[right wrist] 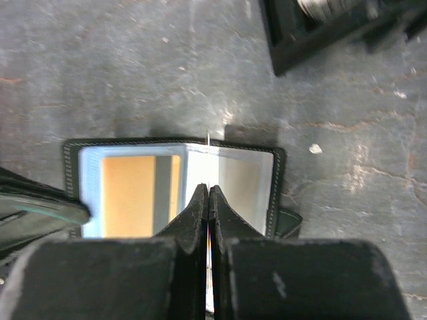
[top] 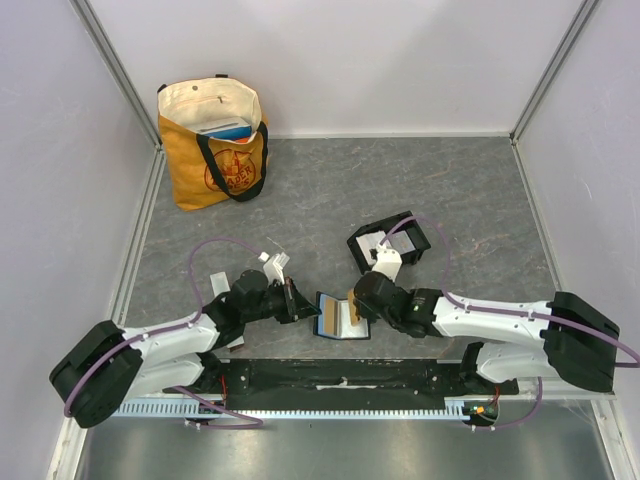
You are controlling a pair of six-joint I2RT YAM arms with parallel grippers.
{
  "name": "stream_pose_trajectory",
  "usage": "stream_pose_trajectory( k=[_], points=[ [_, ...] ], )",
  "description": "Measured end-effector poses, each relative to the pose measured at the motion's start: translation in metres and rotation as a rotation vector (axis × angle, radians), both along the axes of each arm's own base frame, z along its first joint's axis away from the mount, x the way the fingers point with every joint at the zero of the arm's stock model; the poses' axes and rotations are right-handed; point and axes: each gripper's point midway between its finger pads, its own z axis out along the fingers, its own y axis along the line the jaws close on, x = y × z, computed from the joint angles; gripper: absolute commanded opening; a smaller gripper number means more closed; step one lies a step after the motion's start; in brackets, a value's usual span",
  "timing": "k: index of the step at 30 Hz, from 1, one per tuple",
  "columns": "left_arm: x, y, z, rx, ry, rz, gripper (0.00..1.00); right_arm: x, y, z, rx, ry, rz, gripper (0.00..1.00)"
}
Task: Put the credit cards into the card holder
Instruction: Insert the credit card into the card holder.
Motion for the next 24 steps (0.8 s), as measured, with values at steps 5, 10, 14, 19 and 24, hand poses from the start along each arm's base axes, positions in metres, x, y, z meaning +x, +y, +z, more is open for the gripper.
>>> stream_pose_trajectory(
  k=[5, 10, 14, 19, 24],
  points=[
    [0.000, 0.000, 0.003, -0.008, -0.009, 0.000, 0.27, 0.010, 0.017, 0.026, 0.041, -0.045, 0.011, 0.00],
    [-0.001, 0.002, 0.004, -0.005, -0.006, 0.001, 0.22, 0.011, 0.031, 0.029, 0.051, -0.050, 0.025, 0.00],
    [-0.002, 0.003, 0.004, 0.000, -0.002, 0.004, 0.05, 0.006, 0.035, 0.023, 0.040, -0.040, 0.043, 0.00],
    [-0.002, 0.004, 0.005, 0.002, -0.005, 0.009, 0.02, 0.002, 0.043, 0.024, 0.053, -0.040, 0.057, 0.00],
    [-0.003, 0.005, 0.003, 0.009, 0.001, 0.009, 0.02, -0.001, 0.052, 0.030, 0.076, -0.053, 0.058, 0.00]
  ],
)
